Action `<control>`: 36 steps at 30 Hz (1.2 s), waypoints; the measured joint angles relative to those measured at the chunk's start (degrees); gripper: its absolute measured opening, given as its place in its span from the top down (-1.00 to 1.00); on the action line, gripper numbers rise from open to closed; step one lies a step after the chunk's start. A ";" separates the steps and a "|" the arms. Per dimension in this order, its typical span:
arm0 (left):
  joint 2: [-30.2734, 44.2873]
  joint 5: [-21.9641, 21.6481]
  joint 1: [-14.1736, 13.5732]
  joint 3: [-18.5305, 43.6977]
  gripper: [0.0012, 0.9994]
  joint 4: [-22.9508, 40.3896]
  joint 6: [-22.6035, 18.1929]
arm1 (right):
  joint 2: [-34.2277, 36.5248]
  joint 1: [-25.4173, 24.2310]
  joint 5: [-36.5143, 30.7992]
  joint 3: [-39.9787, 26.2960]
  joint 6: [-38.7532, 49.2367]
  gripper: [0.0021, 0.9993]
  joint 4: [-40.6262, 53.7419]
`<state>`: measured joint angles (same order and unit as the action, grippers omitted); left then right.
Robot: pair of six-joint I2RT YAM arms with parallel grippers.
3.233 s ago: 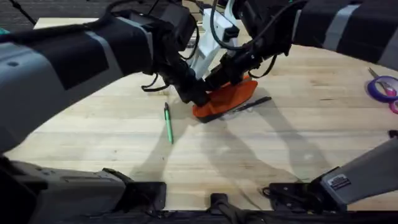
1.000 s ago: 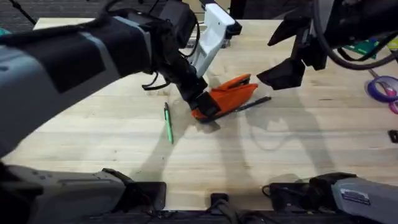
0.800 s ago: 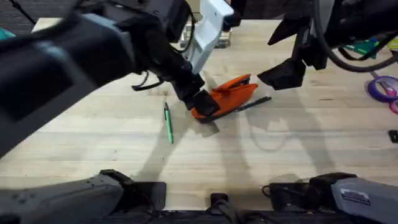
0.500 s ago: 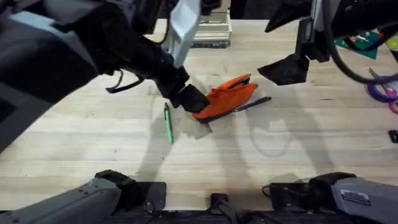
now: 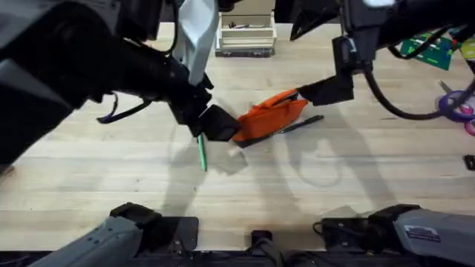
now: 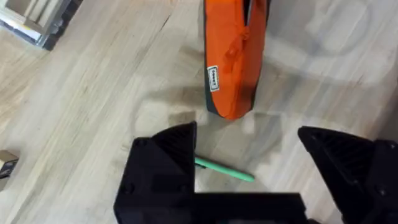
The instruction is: Unzip the bag, pick up the pens from the table one at a time and place them inside, then zip the bag closed.
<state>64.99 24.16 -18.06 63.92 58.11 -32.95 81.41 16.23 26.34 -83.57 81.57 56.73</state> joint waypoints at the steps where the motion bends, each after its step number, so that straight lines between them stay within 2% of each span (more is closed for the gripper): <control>1: -0.72 0.00 0.00 0.00 -0.99 0.49 -0.27 | 0.65 0.00 -0.02 0.00 0.23 -0.99 0.60; 12: -8.63 0.02 0.00 0.00 -0.99 1.35 -1.42 | 3.10 0.00 -1.74 0.00 1.21 -0.99 3.25; 18: -10.08 0.02 0.00 0.02 -0.99 1.47 -1.58 | 3.10 0.11 -2.40 0.00 1.24 -0.98 5.69; 19: -10.08 0.02 0.00 0.02 -0.99 1.50 -1.59 | 3.10 0.11 -2.44 0.00 1.24 -0.92 5.74; 21: -10.08 0.02 0.00 0.02 -0.99 1.49 -1.60 | 3.10 0.11 -2.60 0.00 1.39 -0.51 5.75; 25: -10.08 0.02 0.00 0.02 -0.99 1.50 -1.60 | 3.10 0.11 -2.58 0.00 1.39 0.64 7.22; 26: -10.08 0.02 0.00 0.02 -0.99 1.50 -1.60 | 3.10 0.11 -2.58 0.00 1.25 0.86 7.45; 28: -10.08 0.02 0.00 0.02 -0.99 1.48 -1.60 | 3.10 0.11 -2.58 0.00 1.38 0.94 7.78; 36: -10.08 0.02 0.00 0.02 -0.99 1.48 -1.62 | 7.01 0.11 -2.29 -0.07 1.62 0.94 8.21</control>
<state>54.92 24.18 -18.06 63.94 59.59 -34.56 88.42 16.34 24.06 -83.64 83.20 64.95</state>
